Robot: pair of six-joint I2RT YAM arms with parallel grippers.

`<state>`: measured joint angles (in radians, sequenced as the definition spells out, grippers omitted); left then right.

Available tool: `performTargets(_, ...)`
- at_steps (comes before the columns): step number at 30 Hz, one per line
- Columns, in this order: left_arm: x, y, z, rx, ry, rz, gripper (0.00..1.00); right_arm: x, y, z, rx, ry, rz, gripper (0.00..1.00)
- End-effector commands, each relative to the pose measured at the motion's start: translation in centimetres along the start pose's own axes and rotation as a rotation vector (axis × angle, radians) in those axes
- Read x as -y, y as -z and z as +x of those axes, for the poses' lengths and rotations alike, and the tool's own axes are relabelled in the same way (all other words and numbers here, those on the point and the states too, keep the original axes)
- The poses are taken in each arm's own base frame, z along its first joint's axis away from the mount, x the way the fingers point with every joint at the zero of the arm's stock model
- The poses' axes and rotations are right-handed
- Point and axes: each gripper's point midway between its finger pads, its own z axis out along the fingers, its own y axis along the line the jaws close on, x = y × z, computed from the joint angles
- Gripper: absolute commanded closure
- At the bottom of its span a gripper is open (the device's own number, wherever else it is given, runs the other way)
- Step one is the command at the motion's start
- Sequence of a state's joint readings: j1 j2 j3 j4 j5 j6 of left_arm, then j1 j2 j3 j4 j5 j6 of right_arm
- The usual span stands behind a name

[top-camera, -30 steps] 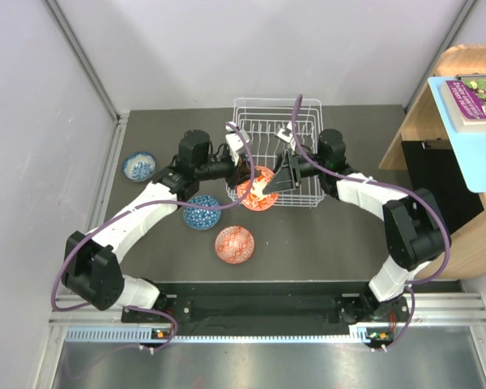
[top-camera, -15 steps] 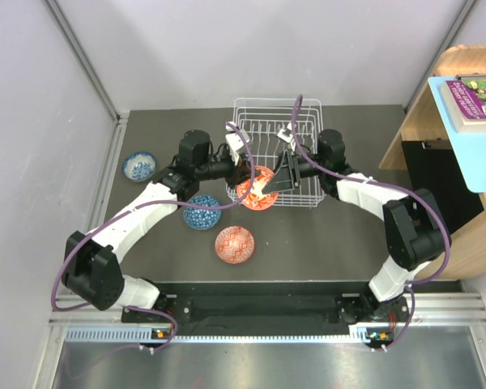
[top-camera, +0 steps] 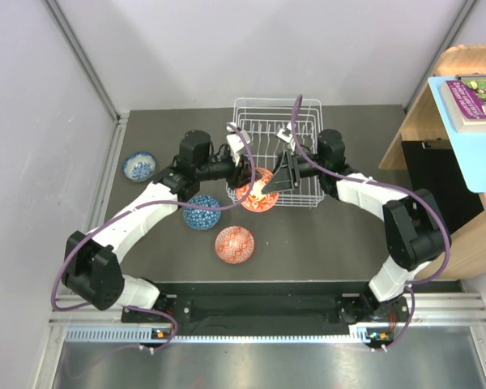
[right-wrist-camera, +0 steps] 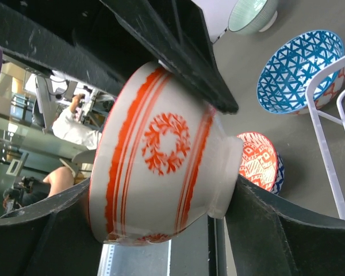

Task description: Load the bowls into the dish rack

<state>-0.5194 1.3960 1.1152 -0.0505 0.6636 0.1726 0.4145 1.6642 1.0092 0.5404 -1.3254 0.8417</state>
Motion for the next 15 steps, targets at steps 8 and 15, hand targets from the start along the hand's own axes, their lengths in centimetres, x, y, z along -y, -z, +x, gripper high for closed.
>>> performTargets(8,1.2,0.1,-2.6,0.057,-0.04,0.055,0.58,-1.1,0.2,-1.4,0.026,0.131,-0.015,1.0)
performTargets(15,0.9,0.1,-2.5,0.048,-0.048,0.036,0.57,-0.4,0.4,-1.6,0.043,0.129,0.015,1.0)
